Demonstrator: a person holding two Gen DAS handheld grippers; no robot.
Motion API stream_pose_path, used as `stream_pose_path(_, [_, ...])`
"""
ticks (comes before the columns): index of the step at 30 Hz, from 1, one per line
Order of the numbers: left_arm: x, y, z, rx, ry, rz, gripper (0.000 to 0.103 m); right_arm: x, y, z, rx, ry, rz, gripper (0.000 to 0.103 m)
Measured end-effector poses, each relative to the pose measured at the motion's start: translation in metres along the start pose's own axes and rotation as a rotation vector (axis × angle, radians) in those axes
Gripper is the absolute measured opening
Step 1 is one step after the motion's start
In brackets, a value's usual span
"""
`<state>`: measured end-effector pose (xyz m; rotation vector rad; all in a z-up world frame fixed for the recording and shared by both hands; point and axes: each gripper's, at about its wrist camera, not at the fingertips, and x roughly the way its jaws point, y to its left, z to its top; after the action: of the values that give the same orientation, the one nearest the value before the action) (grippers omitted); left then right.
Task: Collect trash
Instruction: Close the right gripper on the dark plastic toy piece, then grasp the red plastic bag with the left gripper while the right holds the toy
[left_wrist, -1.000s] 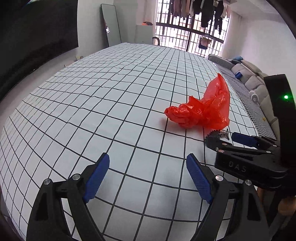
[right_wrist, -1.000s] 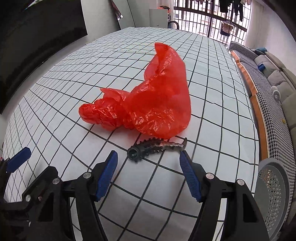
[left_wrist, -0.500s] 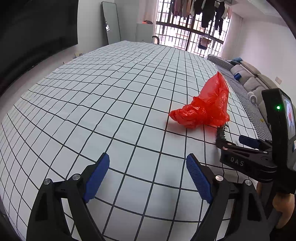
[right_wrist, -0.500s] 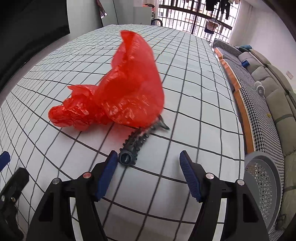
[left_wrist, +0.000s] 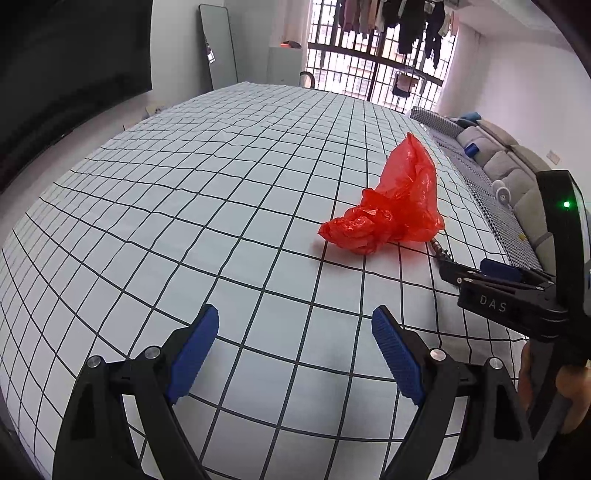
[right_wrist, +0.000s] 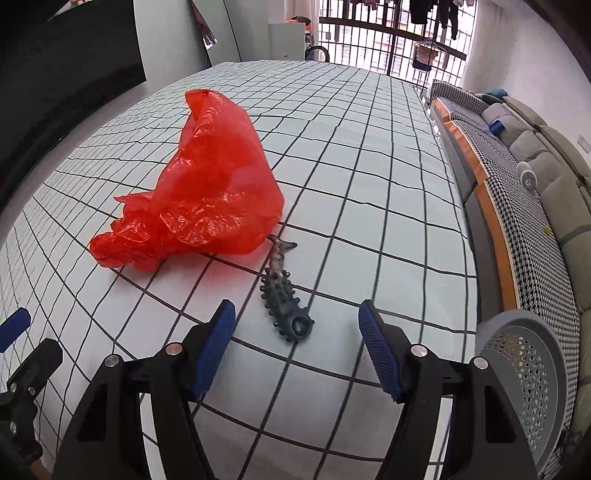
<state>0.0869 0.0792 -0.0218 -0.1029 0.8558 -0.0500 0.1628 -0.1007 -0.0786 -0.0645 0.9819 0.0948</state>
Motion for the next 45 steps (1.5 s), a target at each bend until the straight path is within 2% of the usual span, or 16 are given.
stream_pose_path(3, [-0.001,0.000,0.000,-0.001,-0.002,0.004,0.083,0.008,0.006,0.003,-0.020,0.006,0.009,0.065])
stream_pose_path(5, [-0.001,0.001,0.001,-0.002,-0.003,0.008,0.083,0.010,0.007,0.003,-0.029,0.002,0.009,0.060])
stream_pose_path(6, [-0.001,0.001,0.001,-0.002,-0.003,0.010,0.083,0.012,0.006,0.003,-0.031,0.007,0.014,0.053])
stream_pose_path(8, [0.000,0.000,0.002,-0.001,-0.002,0.011,0.083,0.014,0.004,0.002,-0.028,0.004,0.029,0.048])
stream_pose_path(10, [0.001,-0.001,0.003,0.002,-0.001,0.012,0.083,0.013,0.004,0.001,-0.039,-0.004,0.033,0.033])
stream_pose_path(12, [0.003,-0.003,0.004,0.009,0.001,0.017,0.083,0.012,0.005,0.000,-0.054,-0.008,0.034,0.023])
stream_pose_path(20, [0.010,-0.017,0.009,0.042,0.016,0.003,0.083,-0.006,-0.008,-0.012,-0.007,-0.027,0.070,0.023])
stream_pose_path(27, [0.010,-0.033,0.026,0.103,-0.017,0.002,0.086,-0.032,-0.036,-0.030,0.073,-0.046,0.093,0.023])
stream_pose_path(36, [0.024,-0.061,0.058,0.172,-0.053,-0.034,0.086,-0.059,-0.075,-0.052,0.154,-0.069,0.067,0.023])
stream_pose_path(42, [0.039,-0.080,0.076,0.210,-0.071,-0.066,0.087,-0.070,-0.085,-0.055,0.172,-0.092,0.065,0.023])
stream_pose_path(45, [0.048,-0.089,0.082,0.227,-0.093,-0.048,0.087,-0.069,-0.085,-0.054,0.174,-0.091,0.066,0.023])
